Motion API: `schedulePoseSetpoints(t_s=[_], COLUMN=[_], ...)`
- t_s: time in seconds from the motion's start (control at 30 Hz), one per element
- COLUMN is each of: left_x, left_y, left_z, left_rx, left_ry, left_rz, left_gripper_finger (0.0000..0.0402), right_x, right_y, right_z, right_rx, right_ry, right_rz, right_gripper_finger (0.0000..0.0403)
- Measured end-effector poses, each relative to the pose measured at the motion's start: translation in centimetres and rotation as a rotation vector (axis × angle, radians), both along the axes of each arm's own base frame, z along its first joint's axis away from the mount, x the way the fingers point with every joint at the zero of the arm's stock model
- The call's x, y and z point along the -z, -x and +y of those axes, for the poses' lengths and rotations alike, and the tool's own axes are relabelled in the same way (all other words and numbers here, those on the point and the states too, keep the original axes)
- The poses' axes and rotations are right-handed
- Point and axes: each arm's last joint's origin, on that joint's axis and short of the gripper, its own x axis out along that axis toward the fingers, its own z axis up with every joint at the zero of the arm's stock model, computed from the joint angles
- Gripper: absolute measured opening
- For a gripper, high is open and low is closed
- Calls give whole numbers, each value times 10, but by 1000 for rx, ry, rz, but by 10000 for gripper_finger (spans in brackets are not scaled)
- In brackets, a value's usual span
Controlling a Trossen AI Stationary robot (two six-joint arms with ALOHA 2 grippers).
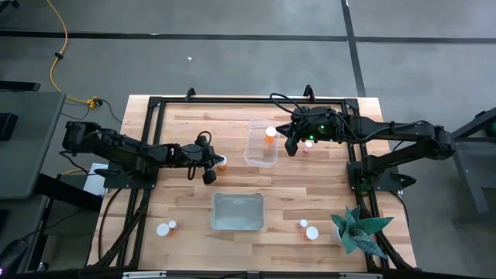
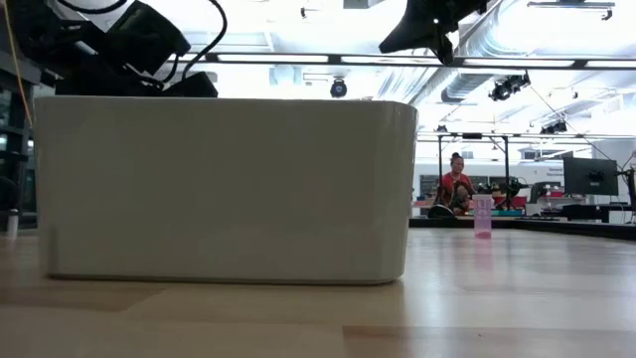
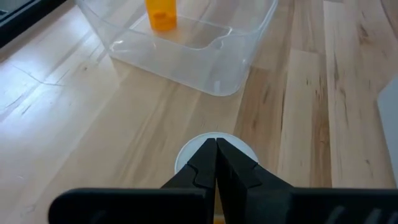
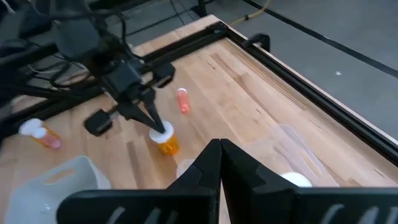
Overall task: Pick and place medicine bottles into bin by pill shape (circle, oval)
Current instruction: Put the top left orange pill bottle into the transparent bin
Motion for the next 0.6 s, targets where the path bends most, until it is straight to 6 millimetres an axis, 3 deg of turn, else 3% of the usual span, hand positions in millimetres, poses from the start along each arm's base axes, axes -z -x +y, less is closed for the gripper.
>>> schedulePoseSetpoints(t_s=[0.17,0.33,0.6], left_x=[-5,-18,-35], left_y=[0,3,17], left_z=[0,0,-2], left_rx=[23,7,12], left_ry=[-7,-41,-51], left_rz=[-45,-72,-55], left_gripper_finger=[0,0,0], right_x=[10,29,82], right_y=[-16,-46,-102], right_z=[1,7,15], right_rx=[-59,-125,-208], right_ry=[-29,-48,-134], right_rz=[1,-15,-65], right_gripper_finger=[0,0,0])
